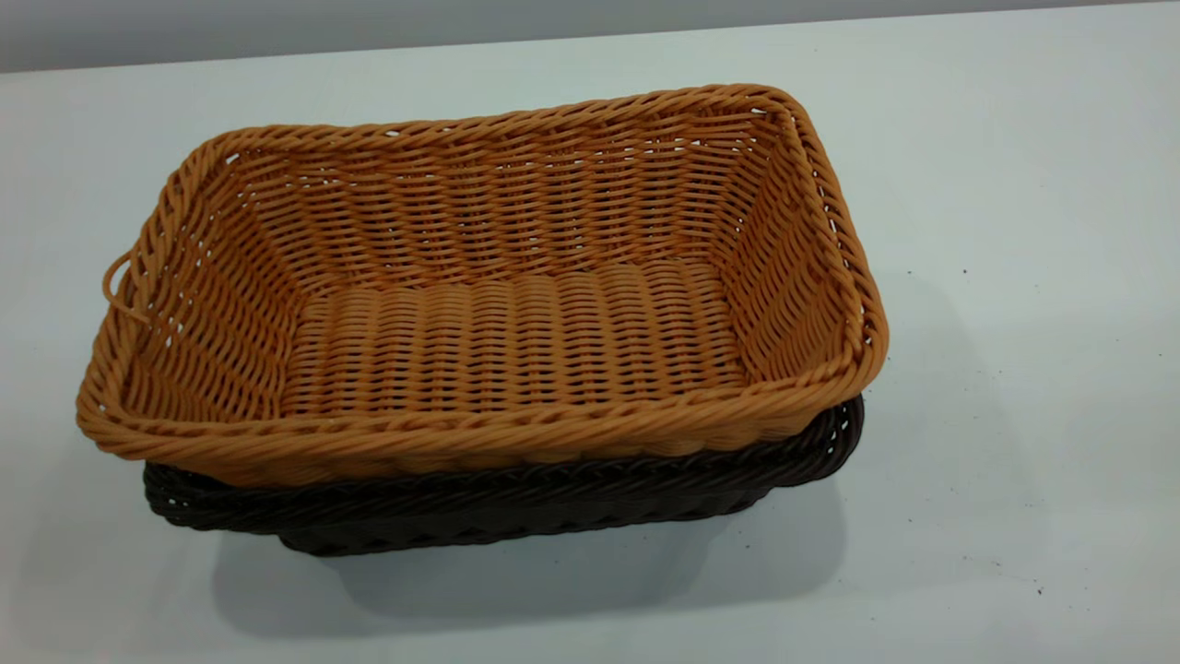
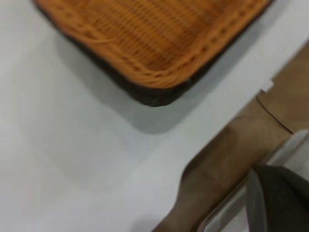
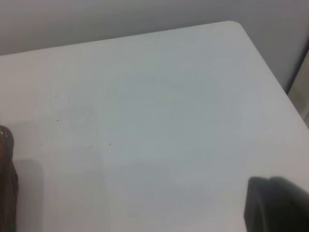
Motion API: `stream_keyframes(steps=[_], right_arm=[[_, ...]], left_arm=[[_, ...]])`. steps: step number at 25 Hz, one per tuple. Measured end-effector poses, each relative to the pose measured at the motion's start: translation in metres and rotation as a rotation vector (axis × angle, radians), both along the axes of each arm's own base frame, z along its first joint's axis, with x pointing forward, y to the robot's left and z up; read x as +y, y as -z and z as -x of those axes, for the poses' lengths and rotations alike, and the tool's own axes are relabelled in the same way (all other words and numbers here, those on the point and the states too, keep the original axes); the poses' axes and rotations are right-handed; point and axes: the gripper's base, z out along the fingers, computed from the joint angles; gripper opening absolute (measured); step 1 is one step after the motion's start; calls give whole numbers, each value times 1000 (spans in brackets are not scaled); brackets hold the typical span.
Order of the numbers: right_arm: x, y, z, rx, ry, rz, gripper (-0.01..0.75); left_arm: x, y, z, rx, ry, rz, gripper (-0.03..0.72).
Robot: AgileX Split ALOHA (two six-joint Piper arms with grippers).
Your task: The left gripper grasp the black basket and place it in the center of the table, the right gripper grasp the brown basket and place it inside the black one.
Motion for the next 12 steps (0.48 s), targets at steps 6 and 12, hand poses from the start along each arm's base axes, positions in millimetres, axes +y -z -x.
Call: stream_keyframes(steps=[6,12], right_arm=[[0,0,0,0,0,0,0],[0,0,0,0,0,0,0]], left_arm=[[8,0,-6,-1,-223,-1,-1],[17,0,-10,0,-427,-1,-1]])
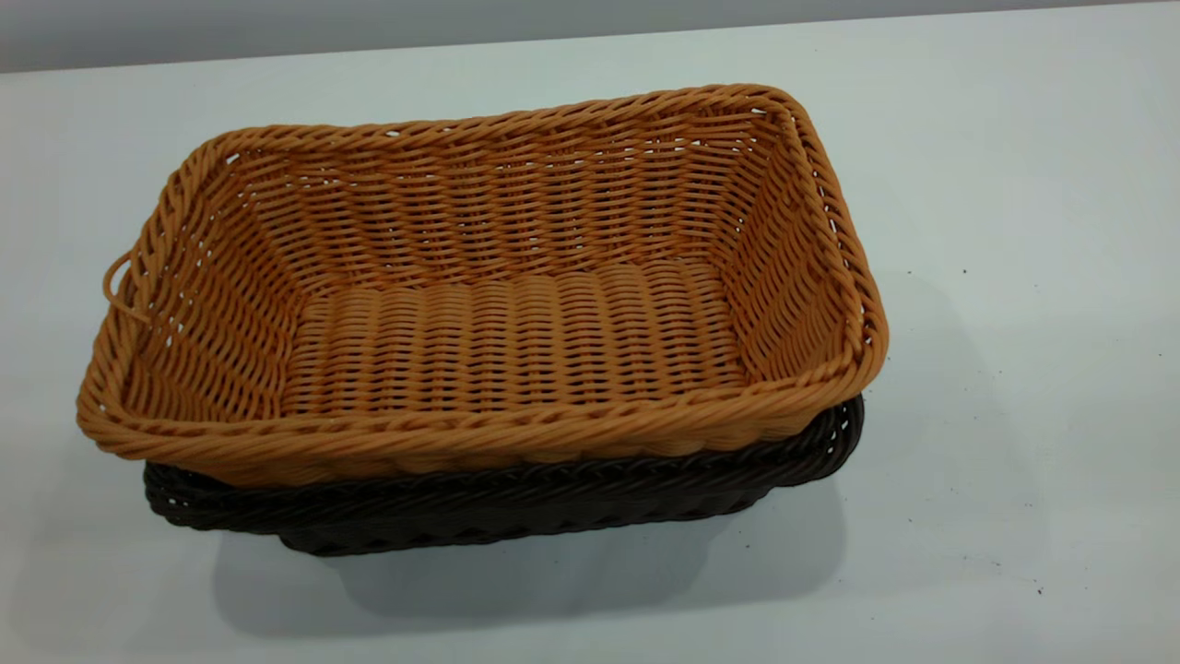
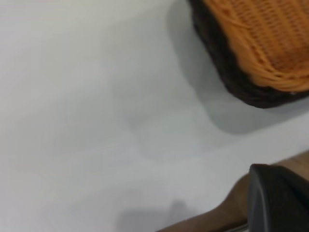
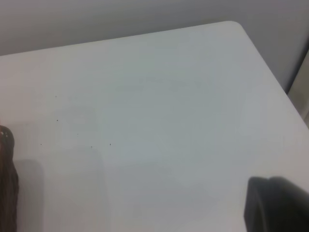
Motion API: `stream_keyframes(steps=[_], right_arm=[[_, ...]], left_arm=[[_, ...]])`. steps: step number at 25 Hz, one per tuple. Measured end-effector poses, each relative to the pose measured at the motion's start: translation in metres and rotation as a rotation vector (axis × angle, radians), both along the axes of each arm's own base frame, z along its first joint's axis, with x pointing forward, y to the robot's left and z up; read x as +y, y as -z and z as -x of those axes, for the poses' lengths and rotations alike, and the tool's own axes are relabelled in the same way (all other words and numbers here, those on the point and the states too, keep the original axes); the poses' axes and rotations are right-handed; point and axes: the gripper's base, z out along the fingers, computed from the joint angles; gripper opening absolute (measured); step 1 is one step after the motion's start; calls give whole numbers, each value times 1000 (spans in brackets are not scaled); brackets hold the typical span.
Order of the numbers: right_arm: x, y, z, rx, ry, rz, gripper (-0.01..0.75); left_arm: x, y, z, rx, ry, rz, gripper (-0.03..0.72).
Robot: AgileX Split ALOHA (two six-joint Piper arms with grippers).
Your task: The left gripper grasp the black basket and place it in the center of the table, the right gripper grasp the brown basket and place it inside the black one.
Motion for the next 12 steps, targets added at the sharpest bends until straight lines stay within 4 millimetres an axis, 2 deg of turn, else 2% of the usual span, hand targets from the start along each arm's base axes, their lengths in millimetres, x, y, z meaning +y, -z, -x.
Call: stream_keyframes(steps=[6,12], right_arm=[[0,0,0,0,0,0,0],[0,0,0,0,0,-1,0]], left_arm=[[7,0,-1,-7,-161,1,-1],[10,-4,12,-105,-229,6,-1]])
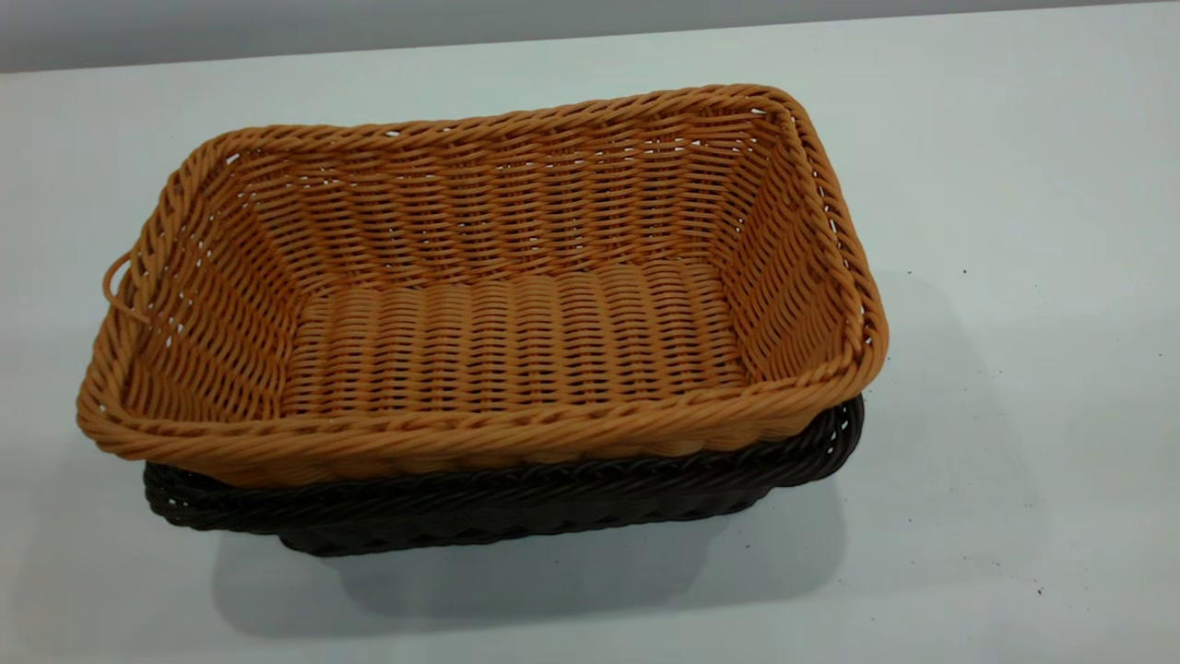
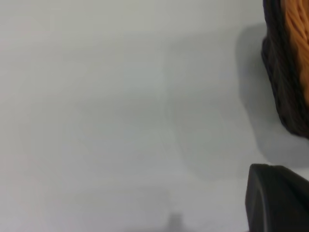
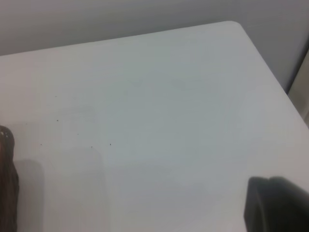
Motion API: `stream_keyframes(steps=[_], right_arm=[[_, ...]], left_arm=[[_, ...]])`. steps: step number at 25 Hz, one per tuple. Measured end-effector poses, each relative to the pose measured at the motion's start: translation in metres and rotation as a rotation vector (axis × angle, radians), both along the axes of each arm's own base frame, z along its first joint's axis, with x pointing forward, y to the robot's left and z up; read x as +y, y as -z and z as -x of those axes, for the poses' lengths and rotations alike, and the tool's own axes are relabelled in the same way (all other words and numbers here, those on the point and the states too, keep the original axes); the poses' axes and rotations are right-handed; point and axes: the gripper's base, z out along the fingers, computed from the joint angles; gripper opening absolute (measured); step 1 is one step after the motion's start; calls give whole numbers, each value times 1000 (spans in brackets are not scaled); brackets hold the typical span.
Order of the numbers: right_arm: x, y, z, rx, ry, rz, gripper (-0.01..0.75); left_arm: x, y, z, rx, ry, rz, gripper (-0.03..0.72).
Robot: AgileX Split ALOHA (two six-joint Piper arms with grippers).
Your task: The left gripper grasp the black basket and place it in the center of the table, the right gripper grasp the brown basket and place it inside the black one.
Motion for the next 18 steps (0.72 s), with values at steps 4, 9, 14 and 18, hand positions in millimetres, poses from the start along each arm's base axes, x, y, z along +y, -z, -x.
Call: stream_keyframes(steps=[4,9,14,18], right_arm=[[0,0,0,0,0,0,0],[0,0,0,0,-2,0,0],[0,0,0,0,-31,-3,0],[0,0,0,0,-32,-4,0]], left_arm=[[0,-2,10,-71,0,-3,-1],[-1,-2,16,-111,0,-5,-1],[-1,-2,16,-114,0,-6,-1],[-1,-3,23,-167,0,-9,-1]])
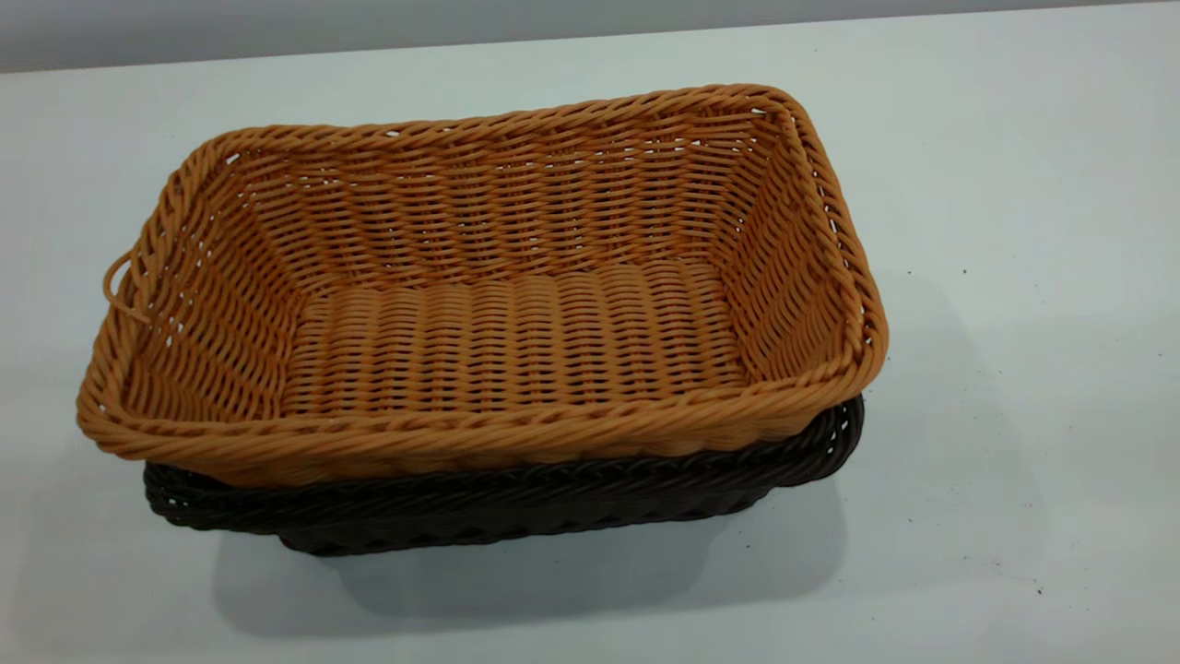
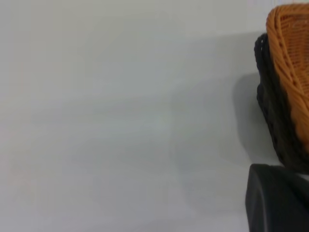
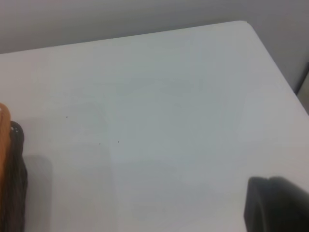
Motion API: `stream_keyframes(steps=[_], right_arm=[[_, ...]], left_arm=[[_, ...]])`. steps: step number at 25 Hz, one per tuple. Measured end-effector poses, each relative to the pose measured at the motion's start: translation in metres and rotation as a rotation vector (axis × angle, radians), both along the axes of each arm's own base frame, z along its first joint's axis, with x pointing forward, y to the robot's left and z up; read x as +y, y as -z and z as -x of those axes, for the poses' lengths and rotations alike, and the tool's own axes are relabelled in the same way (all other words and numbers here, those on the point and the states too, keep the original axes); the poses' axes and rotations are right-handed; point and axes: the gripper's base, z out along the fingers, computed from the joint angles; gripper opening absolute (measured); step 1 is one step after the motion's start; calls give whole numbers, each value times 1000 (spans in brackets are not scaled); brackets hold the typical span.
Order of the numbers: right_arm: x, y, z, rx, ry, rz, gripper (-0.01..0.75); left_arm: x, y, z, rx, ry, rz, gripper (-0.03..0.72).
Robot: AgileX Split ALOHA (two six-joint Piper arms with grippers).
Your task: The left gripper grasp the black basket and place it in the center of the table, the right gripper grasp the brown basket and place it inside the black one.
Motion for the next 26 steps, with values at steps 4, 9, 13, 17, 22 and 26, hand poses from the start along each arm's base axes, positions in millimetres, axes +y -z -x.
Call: stream_keyframes(steps=[4,9,13,17,22,26], right_arm=[[0,0,0,0,0,0,0],[0,0,0,-1,-2,-3,0],[0,0,0,-1,-2,-3,0],[0,0,0,-1,-2,-3,0],[1,0,0,-2,-7,-10,0],[1,0,0,-2,-7,-10,0]], left_arm=[[0,-1,9,-60,1,-3,-1],[0,-1,9,-59,4,-3,-1],[0,-1,9,-59,8,-3,-1],[0,-1,8,-58,8,-3,-1],[0,-1,8,-58,8,-3,-1],[0,-1,8,-58,8,-3,-1]])
